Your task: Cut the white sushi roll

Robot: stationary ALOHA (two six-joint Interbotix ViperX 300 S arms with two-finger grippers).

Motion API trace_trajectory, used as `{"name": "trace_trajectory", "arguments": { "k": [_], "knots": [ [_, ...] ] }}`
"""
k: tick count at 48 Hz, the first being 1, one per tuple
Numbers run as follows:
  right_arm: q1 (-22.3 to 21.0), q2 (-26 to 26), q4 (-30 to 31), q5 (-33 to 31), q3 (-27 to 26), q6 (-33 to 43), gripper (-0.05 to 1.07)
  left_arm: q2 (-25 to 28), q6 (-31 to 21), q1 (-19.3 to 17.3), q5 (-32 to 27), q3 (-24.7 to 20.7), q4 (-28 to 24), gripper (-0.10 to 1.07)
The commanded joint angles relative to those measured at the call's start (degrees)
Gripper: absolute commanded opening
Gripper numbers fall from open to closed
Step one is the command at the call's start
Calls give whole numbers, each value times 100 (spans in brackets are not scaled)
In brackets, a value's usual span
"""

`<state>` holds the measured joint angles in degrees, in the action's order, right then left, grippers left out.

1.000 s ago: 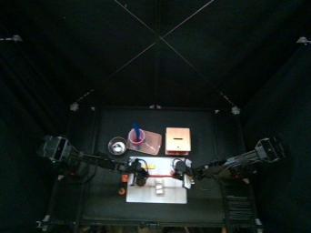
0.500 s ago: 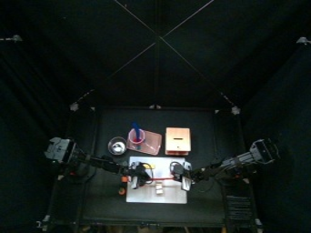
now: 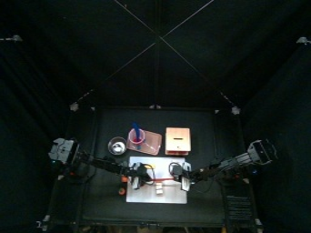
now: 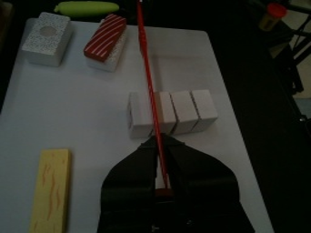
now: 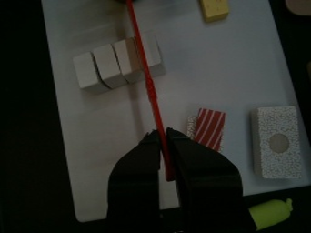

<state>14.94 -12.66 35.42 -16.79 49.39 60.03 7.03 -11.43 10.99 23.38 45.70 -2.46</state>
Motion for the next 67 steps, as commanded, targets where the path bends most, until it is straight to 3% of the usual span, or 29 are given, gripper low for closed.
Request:
{"name": "trace_trajectory", "arguments": {
  "k": [1, 25, 41, 49, 67],
  "knots": [
    [-62, 35, -26, 18, -123, 44, 20, 18, 9, 53, 62, -193, -18, 47],
    [-88, 369, -114, 18, -158, 26, 20, 123, 9, 44, 18, -185, -26, 47],
    [-105, 888, -97, 88, -220, 0, 20, 554, 9, 0, 18, -193, -26, 47],
    [-272, 879, -53, 35, -229, -26, 20, 598, 9, -185, 0, -141, -26, 47],
    [-527, 650, 290, 62, -316, -26, 20, 589, 0, -439, -1002, -246, -18, 47]
  ]
}}
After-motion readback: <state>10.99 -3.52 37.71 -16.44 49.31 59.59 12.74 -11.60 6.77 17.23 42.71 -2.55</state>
